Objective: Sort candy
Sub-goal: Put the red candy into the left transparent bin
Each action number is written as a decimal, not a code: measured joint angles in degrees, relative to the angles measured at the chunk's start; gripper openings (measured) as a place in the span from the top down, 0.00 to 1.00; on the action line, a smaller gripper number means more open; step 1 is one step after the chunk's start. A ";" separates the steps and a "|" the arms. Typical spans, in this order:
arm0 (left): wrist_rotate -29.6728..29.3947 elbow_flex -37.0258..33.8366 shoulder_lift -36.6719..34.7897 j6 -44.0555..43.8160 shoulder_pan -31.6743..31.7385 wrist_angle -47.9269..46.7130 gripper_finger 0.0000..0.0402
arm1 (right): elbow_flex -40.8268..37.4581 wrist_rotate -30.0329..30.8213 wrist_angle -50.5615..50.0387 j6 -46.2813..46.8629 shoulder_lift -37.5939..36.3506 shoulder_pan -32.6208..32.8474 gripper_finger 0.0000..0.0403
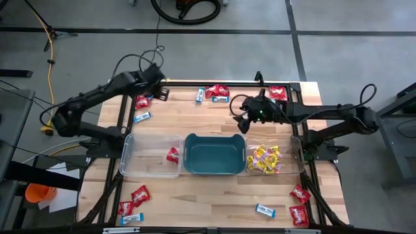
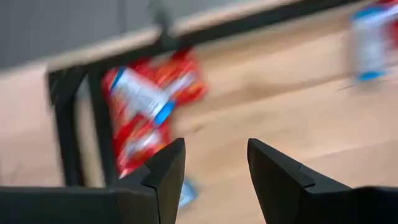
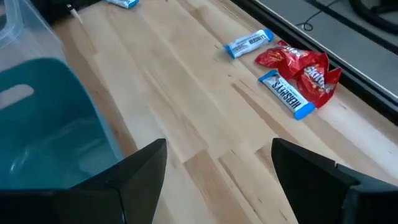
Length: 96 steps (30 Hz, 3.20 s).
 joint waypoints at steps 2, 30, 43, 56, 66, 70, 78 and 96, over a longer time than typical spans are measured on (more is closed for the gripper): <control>-0.76 -1.37 2.01 -2.96 1.98 -0.82 0.60 | 0.00 -0.80 0.03 0.45 0.00 -0.83 0.29; -10.39 -14.35 17.23 -15.02 9.11 15.49 0.60 | 0.00 3.43 3.45 7.82 0.07 -1.13 0.29; -10.89 -14.78 22.07 -19.77 9.09 17.12 0.64 | 0.00 3.93 3.42 9.05 0.11 -1.13 0.29; -5.10 -14.81 11.12 -6.96 8.27 11.92 0.99 | 0.00 3.87 3.38 6.57 0.11 -1.13 0.29; 18.58 -14.81 -20.34 -1.77 -3.05 14.52 1.00 | 0.00 9.69 4.73 1.53 0.11 -1.86 0.29; 30.81 -14.55 -28.60 -5.81 -13.04 19.79 1.00 | 0.02 9.69 7.38 -0.80 0.11 -3.69 0.29; 32.53 -8.44 -30.48 -22.72 -36.49 15.93 1.00 | 0.02 3.27 10.55 -2.79 0.11 -7.49 0.29; 24.06 -17.06 -18.65 -15.48 -63.50 6.89 0.98 | 3.45 -15.90 23.95 20.22 0.11 -6.27 0.29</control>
